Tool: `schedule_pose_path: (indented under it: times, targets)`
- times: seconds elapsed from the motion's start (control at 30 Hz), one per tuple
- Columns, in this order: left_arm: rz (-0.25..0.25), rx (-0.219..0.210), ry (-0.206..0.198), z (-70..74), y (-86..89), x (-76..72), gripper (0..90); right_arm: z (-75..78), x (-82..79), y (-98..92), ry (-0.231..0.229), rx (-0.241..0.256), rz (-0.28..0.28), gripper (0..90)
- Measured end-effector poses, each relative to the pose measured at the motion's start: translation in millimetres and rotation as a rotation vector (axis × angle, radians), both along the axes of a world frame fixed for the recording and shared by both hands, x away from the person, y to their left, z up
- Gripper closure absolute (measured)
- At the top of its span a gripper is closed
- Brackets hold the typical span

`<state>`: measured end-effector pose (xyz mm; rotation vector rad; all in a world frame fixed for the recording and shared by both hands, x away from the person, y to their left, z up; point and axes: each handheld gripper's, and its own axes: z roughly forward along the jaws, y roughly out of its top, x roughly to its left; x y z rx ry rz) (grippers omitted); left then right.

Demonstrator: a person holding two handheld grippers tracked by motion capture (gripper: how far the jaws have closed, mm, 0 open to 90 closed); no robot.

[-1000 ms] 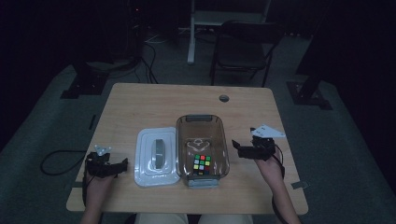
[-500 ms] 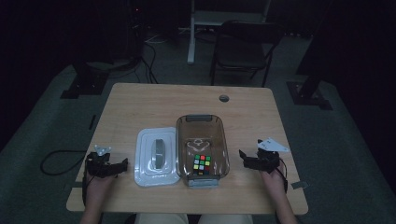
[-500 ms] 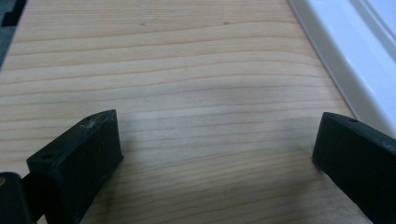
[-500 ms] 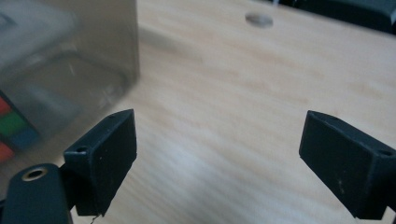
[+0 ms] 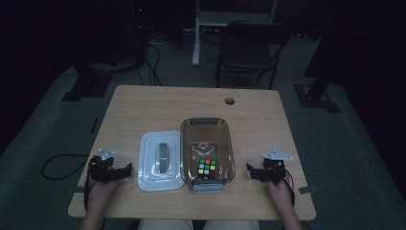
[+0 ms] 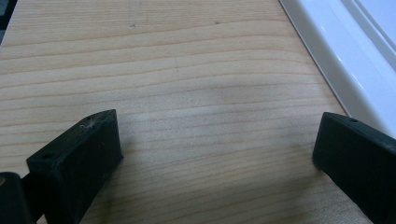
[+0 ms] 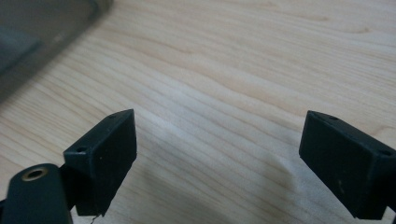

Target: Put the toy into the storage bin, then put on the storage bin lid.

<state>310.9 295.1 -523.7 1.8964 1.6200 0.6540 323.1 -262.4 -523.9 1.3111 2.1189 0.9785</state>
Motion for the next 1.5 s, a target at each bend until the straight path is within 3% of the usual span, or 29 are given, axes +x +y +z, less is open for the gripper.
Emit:
schedule_pose_path:
  times: [0.33,0.47,0.67,0.9,1.03,1.23,1.33,1.5]
  targets:
    - [0.000,0.000,0.001,0.1,0.0,0.0,1.8,-3.4,3.7,3.5,0.049,-0.033,0.012,11.3]
    - [-0.006,0.001,0.001,0.1,0.1,0.1,1.8,-3.7,5.5,1.6,0.069,-0.012,0.000,11.3]
    - [-0.035,0.001,0.000,0.1,1.7,-1.0,1.9,-3.7,5.6,1.4,0.070,-0.012,-0.002,11.3]
    - [-0.018,0.001,0.011,1.1,0.6,-3.3,1.9,-3.7,5.7,1.5,0.069,-0.012,-0.004,11.3]
    - [-0.048,-0.016,0.028,7.1,-6.4,-3.9,2.0,-3.7,5.7,1.5,0.070,-0.012,-0.004,11.3]
    - [-0.083,-0.053,0.008,23.4,-19.8,-9.1,2.3,-3.7,5.7,1.5,0.070,-0.012,-0.004,11.3]
    - [-0.122,-0.045,0.007,28.8,-31.2,-12.4,2.3,-3.7,5.7,1.5,0.070,-0.011,-0.004,11.3]
    - [-0.145,-0.055,0.002,33.5,-40.4,-13.4,2.3,-3.7,5.7,1.5,0.069,-0.012,-0.004,11.3]
